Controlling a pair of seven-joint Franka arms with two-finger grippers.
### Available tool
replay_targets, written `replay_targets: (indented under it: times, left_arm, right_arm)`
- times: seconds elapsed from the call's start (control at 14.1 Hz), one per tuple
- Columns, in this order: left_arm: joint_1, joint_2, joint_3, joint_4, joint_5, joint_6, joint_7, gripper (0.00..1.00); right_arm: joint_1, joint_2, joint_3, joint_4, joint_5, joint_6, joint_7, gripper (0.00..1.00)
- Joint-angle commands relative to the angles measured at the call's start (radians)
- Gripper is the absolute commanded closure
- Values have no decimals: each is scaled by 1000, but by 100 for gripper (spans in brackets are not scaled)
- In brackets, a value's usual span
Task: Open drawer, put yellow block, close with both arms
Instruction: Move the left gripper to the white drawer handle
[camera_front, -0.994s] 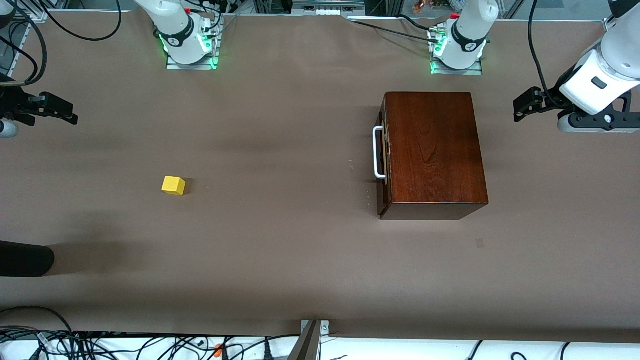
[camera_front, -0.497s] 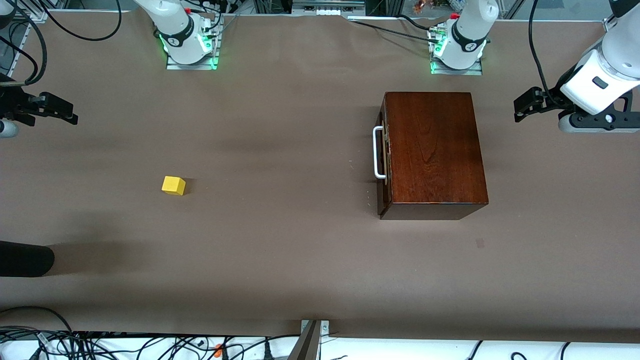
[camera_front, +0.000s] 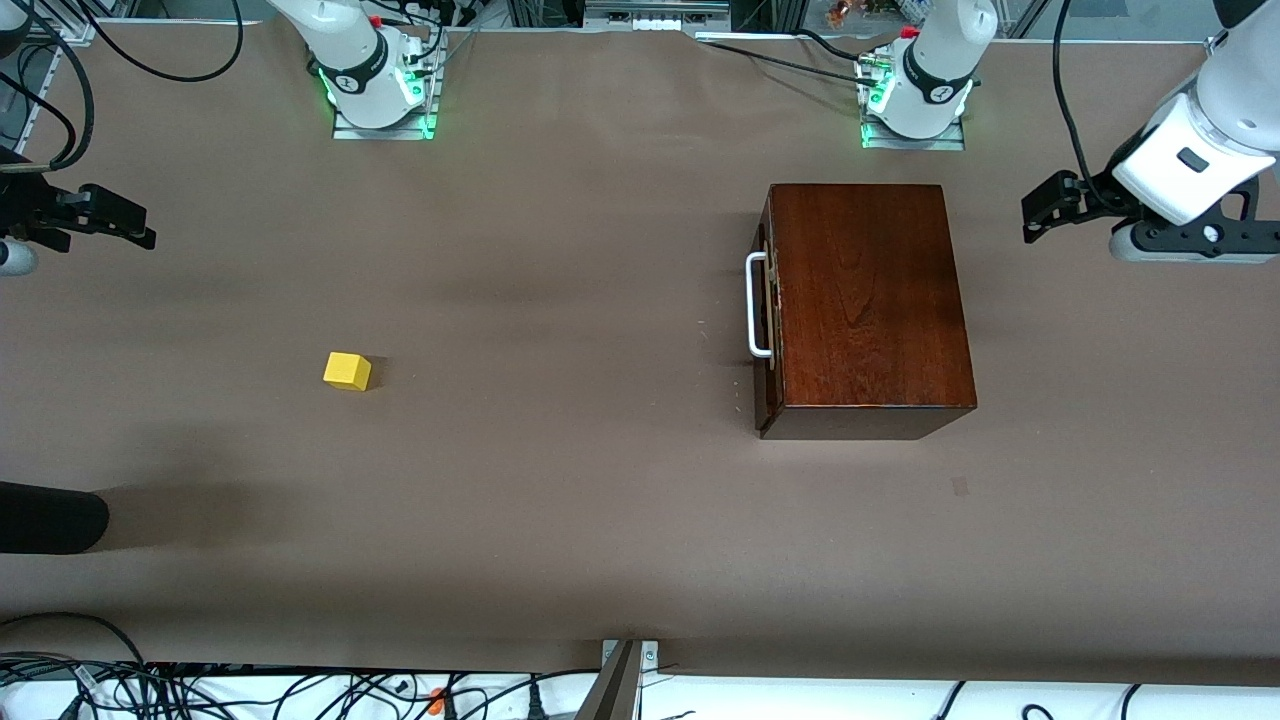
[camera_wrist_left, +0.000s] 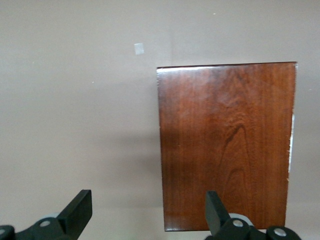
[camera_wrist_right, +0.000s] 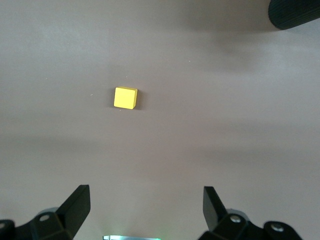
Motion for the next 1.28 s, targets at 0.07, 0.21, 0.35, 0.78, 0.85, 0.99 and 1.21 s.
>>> replay_targets:
  times: [0.07, 0.21, 0.35, 0.78, 0.85, 0.99, 1.21]
  left_arm:
    - [-6, 22, -132, 28, -14, -11, -161, 0]
    - [-12, 45, -227, 31, -8, -4, -271, 0]
    - [-25, 100, -339, 81, 46, -3, -385, 0]
    - [-280, 370, -431, 154, 260, 22, -753, 0]
    - [-309, 404, -431, 155, 280, 45, -796, 0]
    - [-315, 447, -430, 145, 305, 114, -810, 0]
    - [-312, 520, -427, 140, 351, 162, -798, 0]
  right_arm:
    - [-13, 1, 6, 9, 17, -12, -14, 0]
    - [-13, 1, 6, 9, 17, -12, -14, 0]
    - [-13, 1, 6, 9, 17, -13, -14, 0]
    - [-13, 1, 6, 9, 17, -14, -14, 0]
    - [-13, 1, 6, 9, 17, -14, -14, 0]
    - [-13, 1, 6, 9, 17, -14, -14, 0]
    - [-13, 1, 6, 9, 17, -14, -14, 0]
